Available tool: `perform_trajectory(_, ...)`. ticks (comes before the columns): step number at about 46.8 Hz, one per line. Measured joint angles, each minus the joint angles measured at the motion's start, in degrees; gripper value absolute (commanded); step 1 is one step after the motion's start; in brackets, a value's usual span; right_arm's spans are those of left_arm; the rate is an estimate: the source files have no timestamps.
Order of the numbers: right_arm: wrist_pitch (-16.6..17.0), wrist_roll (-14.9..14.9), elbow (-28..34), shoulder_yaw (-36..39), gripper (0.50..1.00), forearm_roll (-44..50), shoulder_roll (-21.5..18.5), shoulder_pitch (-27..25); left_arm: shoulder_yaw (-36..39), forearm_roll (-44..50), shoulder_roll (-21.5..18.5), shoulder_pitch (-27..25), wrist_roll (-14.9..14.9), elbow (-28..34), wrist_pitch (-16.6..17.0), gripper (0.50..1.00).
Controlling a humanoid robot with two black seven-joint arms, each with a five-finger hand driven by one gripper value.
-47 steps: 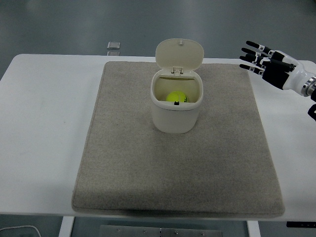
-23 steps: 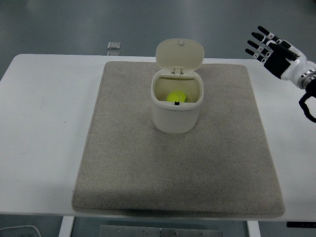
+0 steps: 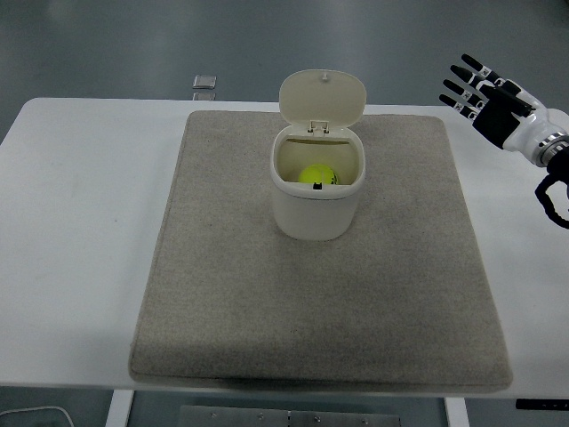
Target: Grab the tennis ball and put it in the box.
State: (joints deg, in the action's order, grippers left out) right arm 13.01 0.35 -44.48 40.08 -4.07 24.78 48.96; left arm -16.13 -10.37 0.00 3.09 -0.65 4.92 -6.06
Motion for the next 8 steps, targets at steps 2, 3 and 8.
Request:
perform_trajectory(2,0.00,0.03,0.00,0.00,0.905,0.09,0.00,0.00,0.00,0.00,0.00,-0.01,-0.01,0.00,0.00,0.992)
perform_trajectory(3,0.00,0.05,0.00,0.00,0.905,0.11,0.00,0.00,0.00,0.00,0.00,-0.02,-0.01,0.00,0.00,0.992)
perform_trajectory(8,0.00,0.26,0.00,0.00,0.905,0.18,0.00,-0.10,-0.01,0.00,0.00,-0.01,-0.03,0.00,0.00,0.992)
